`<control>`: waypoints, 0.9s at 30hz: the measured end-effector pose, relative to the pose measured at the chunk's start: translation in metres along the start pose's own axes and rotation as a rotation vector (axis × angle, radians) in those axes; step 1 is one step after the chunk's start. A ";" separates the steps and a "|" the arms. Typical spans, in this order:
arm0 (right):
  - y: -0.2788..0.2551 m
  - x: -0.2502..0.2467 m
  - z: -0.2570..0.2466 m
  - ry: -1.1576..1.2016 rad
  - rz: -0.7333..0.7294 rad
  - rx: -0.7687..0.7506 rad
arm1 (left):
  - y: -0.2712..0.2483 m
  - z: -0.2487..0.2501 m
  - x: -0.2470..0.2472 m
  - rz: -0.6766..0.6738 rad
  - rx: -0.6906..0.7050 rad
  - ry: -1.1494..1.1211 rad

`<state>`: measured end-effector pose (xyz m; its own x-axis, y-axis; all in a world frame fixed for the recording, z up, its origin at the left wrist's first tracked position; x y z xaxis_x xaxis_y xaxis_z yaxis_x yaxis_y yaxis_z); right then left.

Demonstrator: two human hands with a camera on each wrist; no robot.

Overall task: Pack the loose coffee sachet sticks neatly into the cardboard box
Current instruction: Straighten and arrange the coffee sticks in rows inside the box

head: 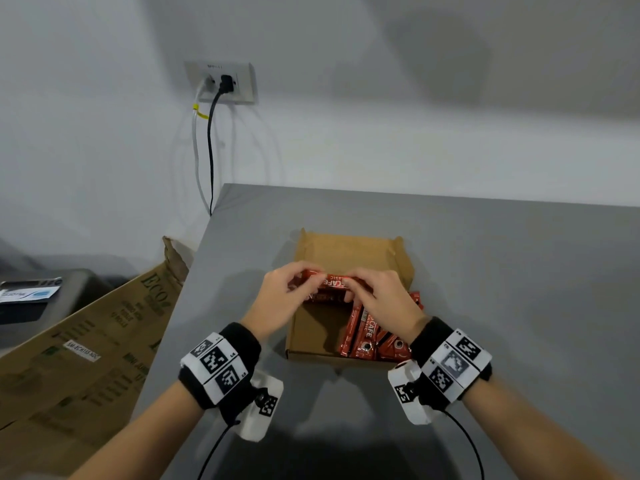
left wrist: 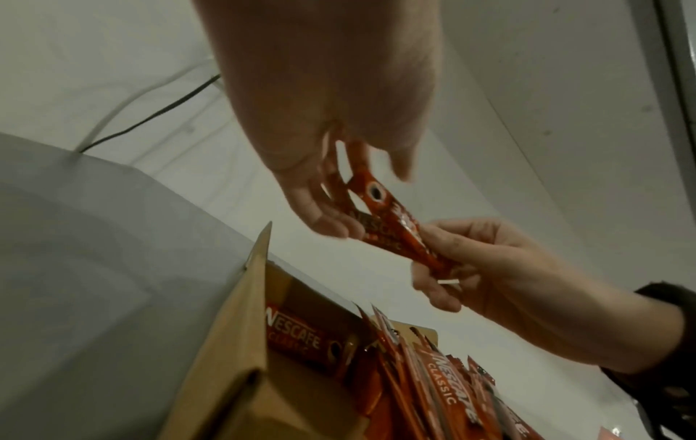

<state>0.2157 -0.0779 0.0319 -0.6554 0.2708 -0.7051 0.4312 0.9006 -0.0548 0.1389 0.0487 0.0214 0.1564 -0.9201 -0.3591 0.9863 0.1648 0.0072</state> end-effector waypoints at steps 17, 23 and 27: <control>-0.018 -0.023 0.018 0.034 0.410 0.117 | -0.007 -0.005 -0.007 0.027 -0.047 0.015; -0.015 -0.013 -0.004 -0.009 0.224 -0.047 | -0.004 -0.007 -0.010 0.068 -0.062 0.029; -0.012 -0.004 -0.004 -0.036 0.212 -0.046 | -0.004 -0.002 -0.004 0.041 -0.025 0.054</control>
<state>0.2111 -0.0886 0.0384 -0.5301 0.4440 -0.7224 0.5276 0.8396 0.1289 0.1340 0.0521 0.0204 0.1925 -0.8920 -0.4090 0.9775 0.2109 0.0000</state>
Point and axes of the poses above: each hand's wrist, its own y-axis towards the middle knuckle, its own x-axis out of the palm, z = x × y, the point moved 8 cm from there along y, towards the middle knuckle, and after that the axes turned 14 degrees about -z, right-handed, at the moved point
